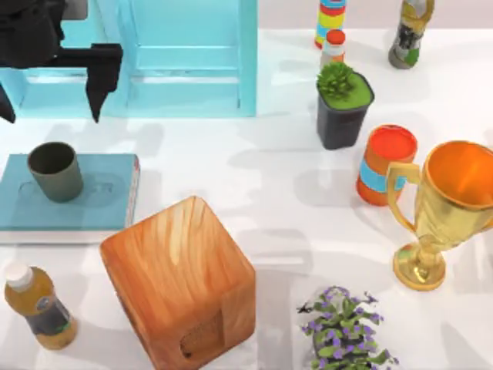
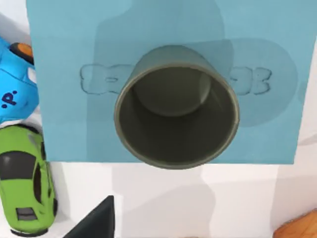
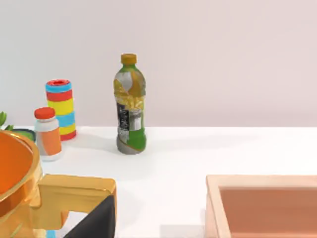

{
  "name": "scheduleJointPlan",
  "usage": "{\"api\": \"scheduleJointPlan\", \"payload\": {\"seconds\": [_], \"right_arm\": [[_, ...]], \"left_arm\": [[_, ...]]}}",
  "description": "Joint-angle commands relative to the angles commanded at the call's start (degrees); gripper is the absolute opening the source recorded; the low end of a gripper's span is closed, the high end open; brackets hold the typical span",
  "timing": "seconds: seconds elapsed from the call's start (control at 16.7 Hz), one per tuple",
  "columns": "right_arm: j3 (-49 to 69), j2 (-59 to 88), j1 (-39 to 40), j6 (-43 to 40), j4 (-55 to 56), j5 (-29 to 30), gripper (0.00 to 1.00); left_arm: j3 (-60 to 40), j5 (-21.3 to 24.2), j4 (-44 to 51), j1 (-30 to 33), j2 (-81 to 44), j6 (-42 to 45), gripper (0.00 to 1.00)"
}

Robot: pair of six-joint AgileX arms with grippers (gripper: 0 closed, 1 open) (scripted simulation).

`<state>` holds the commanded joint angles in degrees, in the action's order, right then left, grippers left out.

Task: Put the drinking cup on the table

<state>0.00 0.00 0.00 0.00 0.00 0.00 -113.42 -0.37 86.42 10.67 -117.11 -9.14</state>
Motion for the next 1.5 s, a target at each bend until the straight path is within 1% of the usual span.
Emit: {"api": "scheduleJointPlan", "payload": {"seconds": [0.48, 0.6, 0.96, 1.08, 1.32, 1.5], "right_arm": [[0.00, 0.00, 0.00, 0.00, 0.00, 0.00, 1.00], [0.00, 0.00, 0.00, 0.00, 0.00, 0.00, 1.00], [0.00, 0.00, 0.00, 0.00, 0.00, 0.00, 1.00], [0.00, 0.00, 0.00, 0.00, 0.00, 0.00, 1.00], [0.00, 0.00, 0.00, 0.00, 0.00, 0.00, 1.00], [0.00, 0.00, 0.00, 0.00, 0.00, 0.00, 1.00]], "left_arm": [[0.63, 0.02, -0.94, -0.09, -0.30, 0.14, 1.00], [3.93, 0.03, -4.21, -0.05, -0.30, 0.25, 1.00], [19.52, 0.03, -20.30, -0.17, -0.73, 0.35, 1.00], [21.53, 0.03, -22.35, -0.19, -0.85, 0.37, 1.00], [21.65, 0.03, -22.47, -0.19, -0.86, 0.37, 1.00], [21.65, 0.03, -22.47, -0.19, -0.86, 0.37, 0.77]]}}
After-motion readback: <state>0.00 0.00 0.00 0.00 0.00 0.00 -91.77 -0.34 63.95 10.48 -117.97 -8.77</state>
